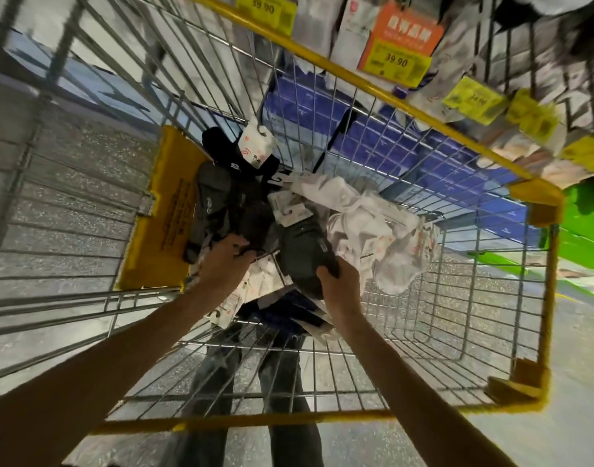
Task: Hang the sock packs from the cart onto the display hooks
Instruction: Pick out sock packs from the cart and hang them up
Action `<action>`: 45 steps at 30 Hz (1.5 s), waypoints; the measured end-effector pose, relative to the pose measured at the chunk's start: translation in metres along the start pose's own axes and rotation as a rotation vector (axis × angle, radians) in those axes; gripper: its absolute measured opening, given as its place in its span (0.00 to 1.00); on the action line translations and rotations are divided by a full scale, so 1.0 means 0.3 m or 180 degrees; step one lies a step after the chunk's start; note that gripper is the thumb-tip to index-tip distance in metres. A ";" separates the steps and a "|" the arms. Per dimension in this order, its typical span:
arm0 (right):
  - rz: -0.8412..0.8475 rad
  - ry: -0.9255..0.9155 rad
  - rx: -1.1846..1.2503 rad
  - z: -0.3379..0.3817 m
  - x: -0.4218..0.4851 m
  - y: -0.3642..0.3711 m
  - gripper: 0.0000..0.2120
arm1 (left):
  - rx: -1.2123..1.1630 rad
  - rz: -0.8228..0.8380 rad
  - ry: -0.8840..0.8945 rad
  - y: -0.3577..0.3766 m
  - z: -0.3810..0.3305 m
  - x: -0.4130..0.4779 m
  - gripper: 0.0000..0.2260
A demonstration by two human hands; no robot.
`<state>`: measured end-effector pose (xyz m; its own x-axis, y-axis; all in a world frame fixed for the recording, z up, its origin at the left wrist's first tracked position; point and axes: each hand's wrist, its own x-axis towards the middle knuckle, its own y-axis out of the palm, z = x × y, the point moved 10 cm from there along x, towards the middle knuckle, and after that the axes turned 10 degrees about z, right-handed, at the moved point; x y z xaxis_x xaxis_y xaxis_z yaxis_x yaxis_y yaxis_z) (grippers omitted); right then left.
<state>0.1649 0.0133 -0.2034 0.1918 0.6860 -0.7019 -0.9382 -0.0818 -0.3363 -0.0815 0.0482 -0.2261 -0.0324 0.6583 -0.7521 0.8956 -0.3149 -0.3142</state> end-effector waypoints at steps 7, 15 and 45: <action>0.0244 -0.0078 0.0935 0.051 -0.139 0.055 0.11 | -0.2301 0.1039 -0.0663 0.196 -0.013 -0.048 0.14; 0.0847 -0.1007 0.1202 0.300 -0.169 0.100 0.15 | -0.3592 0.1700 -0.0873 0.170 -0.036 -0.073 0.23; 0.0834 -0.0792 -0.2018 -0.039 0.121 0.194 0.38 | 0.0066 -0.0538 0.0872 -0.348 -0.113 -0.055 0.05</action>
<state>0.1207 0.0251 -0.2559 -0.1582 0.7242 -0.6712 -0.5826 -0.6173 -0.5287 -0.1594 0.0933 -0.1611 -0.0568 0.8611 -0.5053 0.8785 -0.1974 -0.4351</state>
